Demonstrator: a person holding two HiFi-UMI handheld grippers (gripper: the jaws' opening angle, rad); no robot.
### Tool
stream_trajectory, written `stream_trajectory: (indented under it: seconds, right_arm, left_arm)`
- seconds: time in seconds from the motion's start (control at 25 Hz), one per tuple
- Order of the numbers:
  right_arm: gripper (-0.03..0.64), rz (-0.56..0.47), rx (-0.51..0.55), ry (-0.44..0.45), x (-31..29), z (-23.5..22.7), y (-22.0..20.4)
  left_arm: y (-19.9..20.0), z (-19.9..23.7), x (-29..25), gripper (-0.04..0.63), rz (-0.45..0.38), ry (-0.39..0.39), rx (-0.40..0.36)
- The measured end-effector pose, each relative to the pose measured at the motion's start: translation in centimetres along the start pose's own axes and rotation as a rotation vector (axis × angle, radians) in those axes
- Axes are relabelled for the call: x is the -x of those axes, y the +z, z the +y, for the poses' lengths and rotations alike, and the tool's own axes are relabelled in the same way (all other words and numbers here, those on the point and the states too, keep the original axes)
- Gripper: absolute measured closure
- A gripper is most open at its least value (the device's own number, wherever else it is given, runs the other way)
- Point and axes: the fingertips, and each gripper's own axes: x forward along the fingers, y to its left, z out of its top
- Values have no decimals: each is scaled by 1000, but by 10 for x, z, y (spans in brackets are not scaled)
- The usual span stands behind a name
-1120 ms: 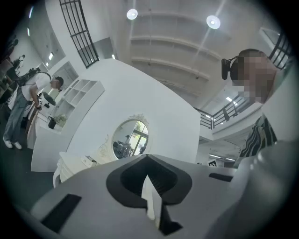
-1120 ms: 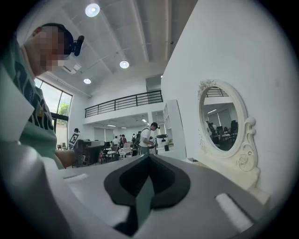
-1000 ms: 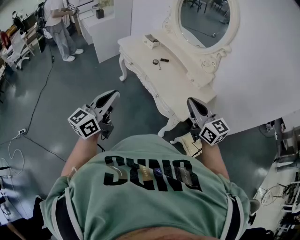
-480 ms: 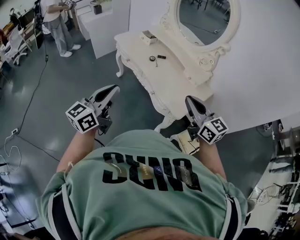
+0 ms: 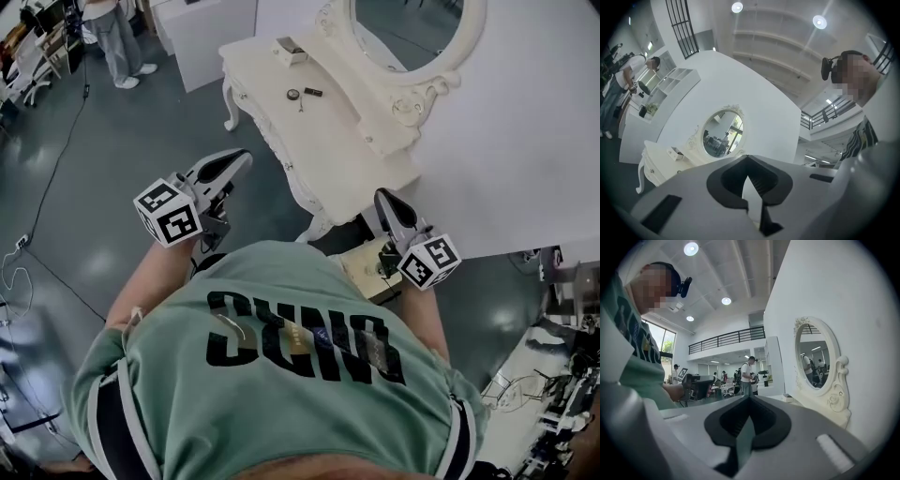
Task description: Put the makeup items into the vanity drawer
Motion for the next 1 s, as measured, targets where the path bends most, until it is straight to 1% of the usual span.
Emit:
stream_trajectory:
  seconds: [0.08,0.16,0.24,0.32,0.4,0.48,0.6,0.72,0.88,1.0]
  right_arm:
    - [607,9,-20,0,-7,-10,-7]
    - [607,22,-34,9,-23,-14,-14]
    - [607,37,-38,21,-47,-17,-20]
    - [607,46,-35,24,-79,-21,-22]
    - [607,39,-31,7,-113,-25,-19]
    - [607,22,-35,-29,-148,-30,-13]
    - [607,6,-52,-59,-208,-36,-3]
    - [607,-8,-47,-97,-259,-45,12]
    - [607,-17,-50,-151,-303,-59,29]
    - [607,9,-61,-176,-319,-73,27]
  left_arm:
    - [-6,6,-4,594,18,7,3]
    - [-6,22,-4,594,23,22,9]
    - [-1,47,-2,594,16,36,22]
    - [8,79,-5,594,12,33,35]
    - [16,111,-12,594,27,4,39]
    - [27,146,-21,594,54,-39,36]
    - [57,200,-35,594,83,-93,32]
    - [88,246,-51,594,128,-148,-6]
    - [114,295,-67,594,160,-192,-37]
    - [120,320,-86,594,168,-204,-10]
